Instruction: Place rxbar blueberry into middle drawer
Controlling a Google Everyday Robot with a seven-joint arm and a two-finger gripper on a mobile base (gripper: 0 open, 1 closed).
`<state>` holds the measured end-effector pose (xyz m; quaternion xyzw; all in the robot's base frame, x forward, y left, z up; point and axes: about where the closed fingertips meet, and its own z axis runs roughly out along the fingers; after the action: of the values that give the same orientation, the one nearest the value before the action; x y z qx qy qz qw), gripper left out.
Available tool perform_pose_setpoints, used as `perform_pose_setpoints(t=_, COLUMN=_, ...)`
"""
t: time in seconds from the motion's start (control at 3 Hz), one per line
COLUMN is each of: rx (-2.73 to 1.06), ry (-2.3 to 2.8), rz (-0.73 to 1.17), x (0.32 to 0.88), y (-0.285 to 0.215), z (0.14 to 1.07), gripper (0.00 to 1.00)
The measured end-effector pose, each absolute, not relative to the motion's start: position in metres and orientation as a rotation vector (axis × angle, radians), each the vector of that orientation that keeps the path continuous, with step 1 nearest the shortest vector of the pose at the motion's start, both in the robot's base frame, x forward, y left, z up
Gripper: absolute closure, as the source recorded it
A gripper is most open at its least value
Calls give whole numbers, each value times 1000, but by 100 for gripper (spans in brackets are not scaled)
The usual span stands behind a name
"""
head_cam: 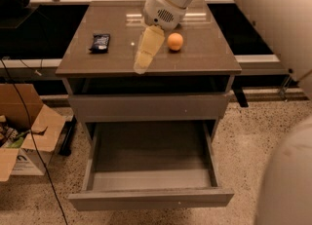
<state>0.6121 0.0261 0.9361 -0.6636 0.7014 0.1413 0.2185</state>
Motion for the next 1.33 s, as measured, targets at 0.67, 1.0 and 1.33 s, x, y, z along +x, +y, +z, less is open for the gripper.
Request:
perform_pose_setpoints(t=0.67, rx=-1842, ry=1941, rz=439, x=640, y=45, z=926, gripper=0)
perform_pose_setpoints(t=1.0, rx=-1777, ry=1935, rz=499, x=660, y=64, z=906, gripper=0)
perform_pose_setpoints(t=1.33, rx=-1728, ry=1909, rz=528, x=687, y=79, z=897, gripper=0)
